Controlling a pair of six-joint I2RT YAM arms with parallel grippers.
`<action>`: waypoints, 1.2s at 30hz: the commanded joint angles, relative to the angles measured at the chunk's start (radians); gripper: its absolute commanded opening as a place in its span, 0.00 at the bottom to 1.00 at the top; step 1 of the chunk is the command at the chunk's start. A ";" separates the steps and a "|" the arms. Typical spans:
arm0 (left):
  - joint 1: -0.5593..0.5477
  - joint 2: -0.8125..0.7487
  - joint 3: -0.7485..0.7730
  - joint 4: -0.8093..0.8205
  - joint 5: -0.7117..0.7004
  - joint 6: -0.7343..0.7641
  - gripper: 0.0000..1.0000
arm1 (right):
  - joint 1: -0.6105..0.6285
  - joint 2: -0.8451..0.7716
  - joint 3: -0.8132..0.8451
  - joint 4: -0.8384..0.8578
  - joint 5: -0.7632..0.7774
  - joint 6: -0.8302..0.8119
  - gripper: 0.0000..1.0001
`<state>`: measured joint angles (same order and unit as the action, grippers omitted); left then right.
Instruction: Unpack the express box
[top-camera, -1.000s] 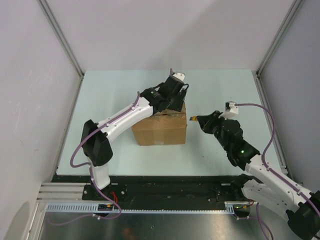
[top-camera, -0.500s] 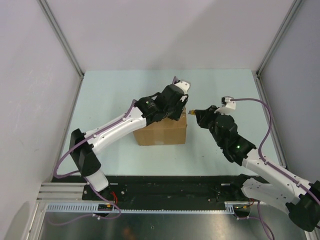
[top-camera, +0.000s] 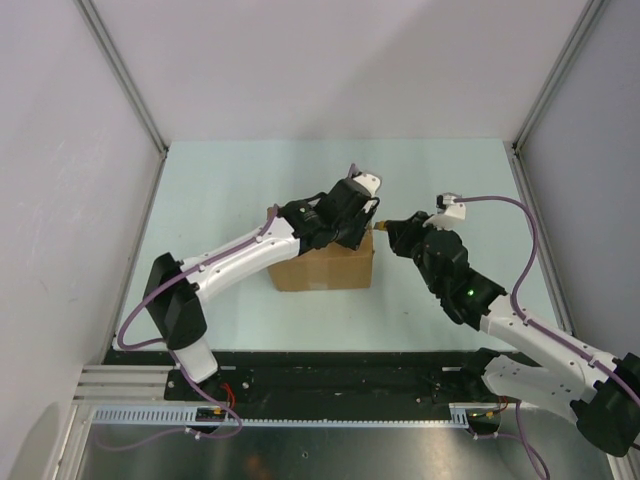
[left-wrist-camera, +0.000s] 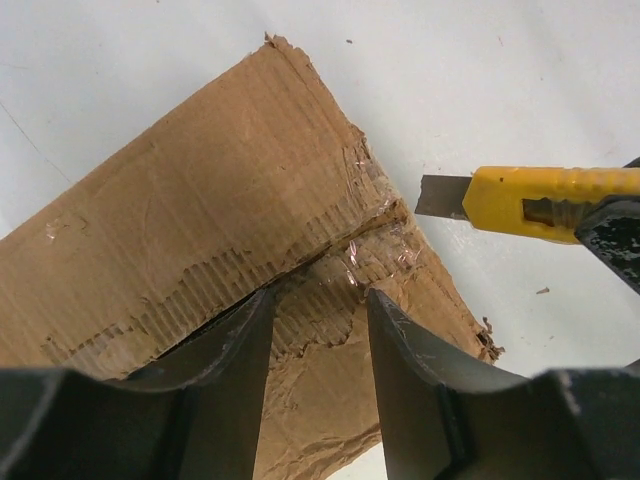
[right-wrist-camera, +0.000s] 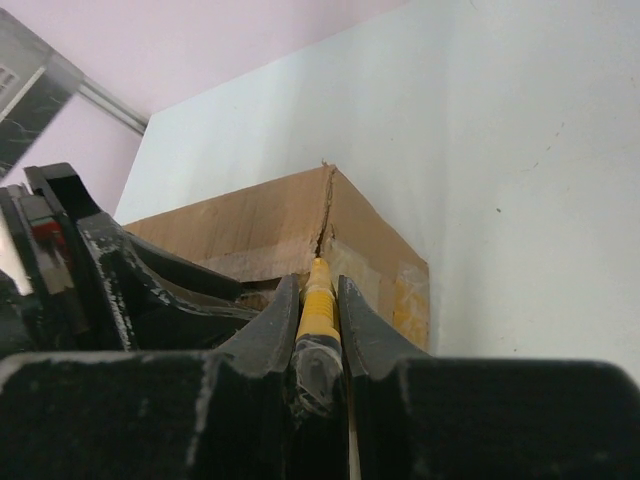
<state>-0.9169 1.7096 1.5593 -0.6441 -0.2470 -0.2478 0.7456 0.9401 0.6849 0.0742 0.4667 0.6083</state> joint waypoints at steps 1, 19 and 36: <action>0.000 -0.005 -0.034 0.018 -0.005 -0.028 0.48 | 0.009 0.005 0.044 0.064 0.036 -0.015 0.00; 0.000 -0.011 -0.044 0.017 -0.020 -0.042 0.49 | 0.050 0.017 0.044 0.021 0.053 0.007 0.00; 0.000 -0.015 -0.042 0.017 -0.023 -0.036 0.49 | 0.080 -0.014 0.064 -0.005 0.127 -0.015 0.00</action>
<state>-0.9173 1.7073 1.5311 -0.6155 -0.2554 -0.2718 0.8165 0.9245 0.7006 0.0708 0.5571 0.5972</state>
